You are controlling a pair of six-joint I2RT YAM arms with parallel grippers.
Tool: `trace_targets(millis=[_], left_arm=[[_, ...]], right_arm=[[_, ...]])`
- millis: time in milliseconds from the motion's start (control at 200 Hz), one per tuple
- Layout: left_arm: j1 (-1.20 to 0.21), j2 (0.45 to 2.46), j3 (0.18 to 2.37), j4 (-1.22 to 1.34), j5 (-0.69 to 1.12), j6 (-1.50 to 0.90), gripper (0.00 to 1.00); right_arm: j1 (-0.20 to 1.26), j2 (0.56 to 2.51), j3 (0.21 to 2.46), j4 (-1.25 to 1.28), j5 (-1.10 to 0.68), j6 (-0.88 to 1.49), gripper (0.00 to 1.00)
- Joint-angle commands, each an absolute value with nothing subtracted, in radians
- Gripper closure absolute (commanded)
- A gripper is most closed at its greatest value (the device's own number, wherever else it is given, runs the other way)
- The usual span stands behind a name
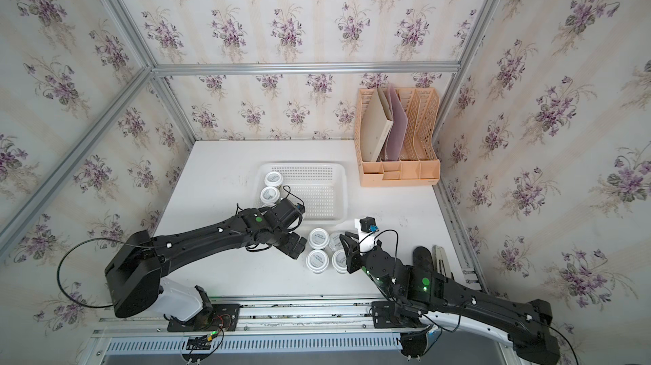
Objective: Put the yogurt in the basket
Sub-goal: Adjust the yogurt at the center of the board.
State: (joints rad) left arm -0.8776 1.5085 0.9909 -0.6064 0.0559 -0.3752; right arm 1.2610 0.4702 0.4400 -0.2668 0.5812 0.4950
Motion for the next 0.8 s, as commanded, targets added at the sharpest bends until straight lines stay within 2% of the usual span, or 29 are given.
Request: trace_targets(millis=[0, 90, 794], left_arm=[[-0.877, 1.511, 0.990, -0.602, 0.054, -0.384, 0.01], [-0.877, 1.513, 0.984, -0.600, 0.057, -0.384, 0.00], [-0.877, 1.537, 0.969, -0.577, 0.067, -0.381, 0.21]], right_arm=[[1.261, 0.469, 0.440, -0.281, 0.596, 0.498, 0.76], [1.262, 0.468, 0.440, -0.280, 0.597, 0.498, 0.76], [1.262, 0.479, 0.436, -0.277, 0.595, 0.501, 0.76]])
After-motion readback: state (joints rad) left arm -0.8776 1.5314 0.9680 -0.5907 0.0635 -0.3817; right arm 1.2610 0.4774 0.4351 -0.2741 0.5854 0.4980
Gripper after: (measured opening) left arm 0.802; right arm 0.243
